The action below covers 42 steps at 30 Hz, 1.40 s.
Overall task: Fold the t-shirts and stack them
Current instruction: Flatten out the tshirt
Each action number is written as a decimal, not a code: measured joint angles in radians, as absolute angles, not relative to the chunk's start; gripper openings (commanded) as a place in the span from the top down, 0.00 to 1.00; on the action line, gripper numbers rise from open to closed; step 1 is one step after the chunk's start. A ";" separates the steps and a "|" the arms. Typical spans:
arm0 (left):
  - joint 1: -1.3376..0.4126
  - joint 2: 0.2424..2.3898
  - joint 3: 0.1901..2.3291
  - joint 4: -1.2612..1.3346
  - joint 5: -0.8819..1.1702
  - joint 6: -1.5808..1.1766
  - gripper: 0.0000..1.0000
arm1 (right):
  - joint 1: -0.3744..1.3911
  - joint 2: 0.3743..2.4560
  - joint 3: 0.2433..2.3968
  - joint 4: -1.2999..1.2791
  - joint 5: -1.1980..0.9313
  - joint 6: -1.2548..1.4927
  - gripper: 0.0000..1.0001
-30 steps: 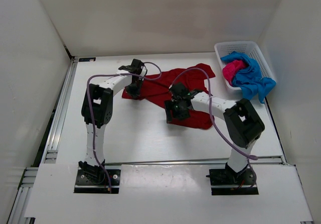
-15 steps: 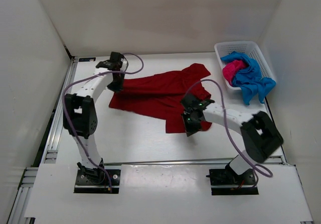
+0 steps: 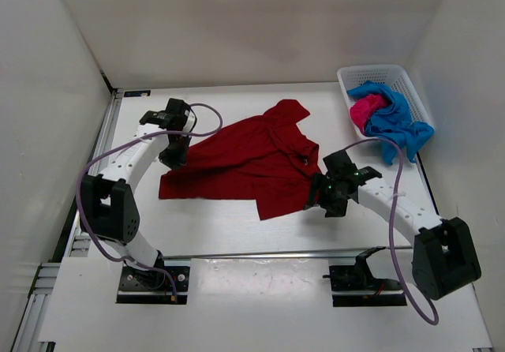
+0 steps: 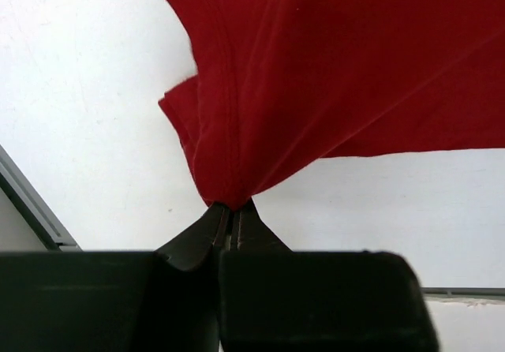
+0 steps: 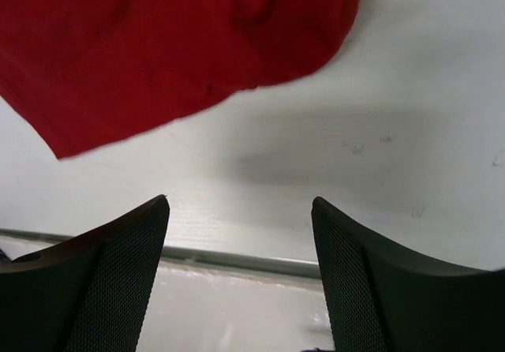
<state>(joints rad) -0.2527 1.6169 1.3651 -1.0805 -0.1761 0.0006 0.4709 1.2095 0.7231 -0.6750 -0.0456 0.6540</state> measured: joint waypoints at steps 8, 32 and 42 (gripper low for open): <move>-0.184 1.673 1.356 -1.007 -0.246 0.001 0.72 | 0.366 1.407 0.726 -0.544 -0.118 0.674 0.26; 0.002 1.729 1.144 -0.986 -0.186 0.001 0.29 | 0.015 1.646 1.117 -0.687 -0.125 0.443 0.24; 0.004 1.813 1.134 -0.946 -0.138 0.000 0.39 | 0.228 1.377 0.815 -0.723 -0.150 0.500 0.22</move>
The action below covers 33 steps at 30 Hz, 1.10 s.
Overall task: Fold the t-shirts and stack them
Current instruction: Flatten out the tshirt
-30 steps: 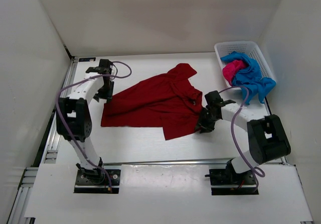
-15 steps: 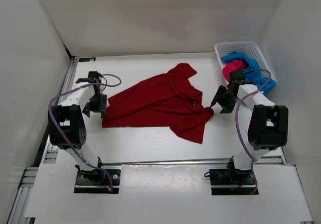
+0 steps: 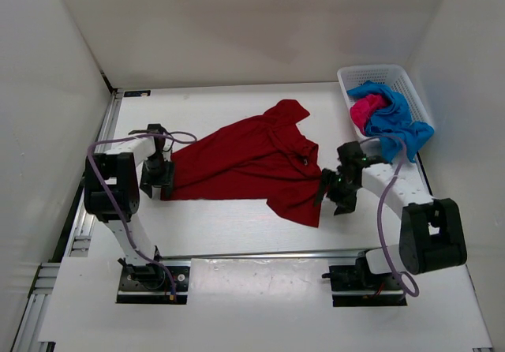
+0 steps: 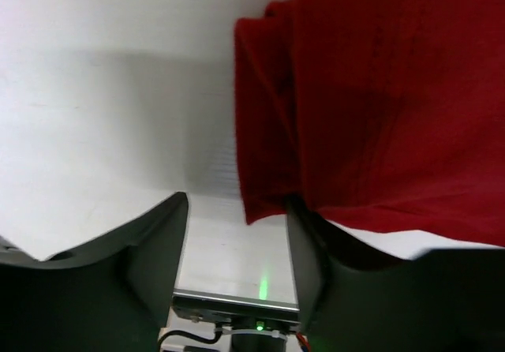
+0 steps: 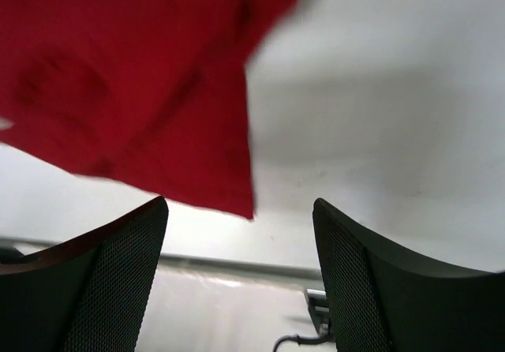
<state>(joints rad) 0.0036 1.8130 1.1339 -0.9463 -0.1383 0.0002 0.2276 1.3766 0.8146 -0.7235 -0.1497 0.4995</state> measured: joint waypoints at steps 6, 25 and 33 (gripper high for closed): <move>0.001 1.836 1.140 -0.944 -0.077 -0.002 0.77 | 0.329 1.391 0.683 -0.718 -0.191 0.552 0.22; 0.022 1.819 1.122 -0.960 -0.010 0.001 0.90 | 0.301 1.554 0.709 -0.632 -0.358 0.628 0.87; 0.031 1.814 1.118 -0.975 0.002 0.000 0.90 | 0.312 1.448 0.703 -0.648 -0.315 0.577 0.29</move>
